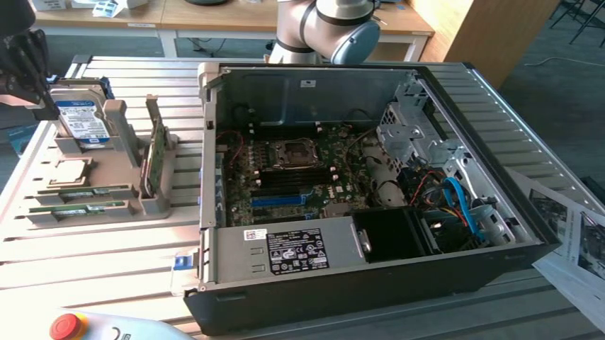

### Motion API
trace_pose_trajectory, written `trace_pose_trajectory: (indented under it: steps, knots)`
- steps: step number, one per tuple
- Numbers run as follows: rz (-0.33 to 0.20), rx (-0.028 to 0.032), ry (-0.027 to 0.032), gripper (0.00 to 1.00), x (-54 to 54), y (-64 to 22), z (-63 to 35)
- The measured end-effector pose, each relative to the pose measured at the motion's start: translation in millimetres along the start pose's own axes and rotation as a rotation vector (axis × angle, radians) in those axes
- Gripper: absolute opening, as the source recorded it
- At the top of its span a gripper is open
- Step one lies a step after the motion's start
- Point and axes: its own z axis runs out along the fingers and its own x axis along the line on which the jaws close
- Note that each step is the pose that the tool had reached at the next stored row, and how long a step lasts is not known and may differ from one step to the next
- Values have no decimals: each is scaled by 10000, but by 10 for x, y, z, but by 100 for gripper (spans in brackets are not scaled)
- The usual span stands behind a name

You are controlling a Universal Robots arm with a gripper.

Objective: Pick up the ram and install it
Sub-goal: 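Pick up the ram and move it above insertion slot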

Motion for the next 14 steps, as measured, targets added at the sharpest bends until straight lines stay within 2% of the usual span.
trace_pose_trajectory:
  steps: [14]
  knots:
    - [30,0,-1,11,0,0,0]
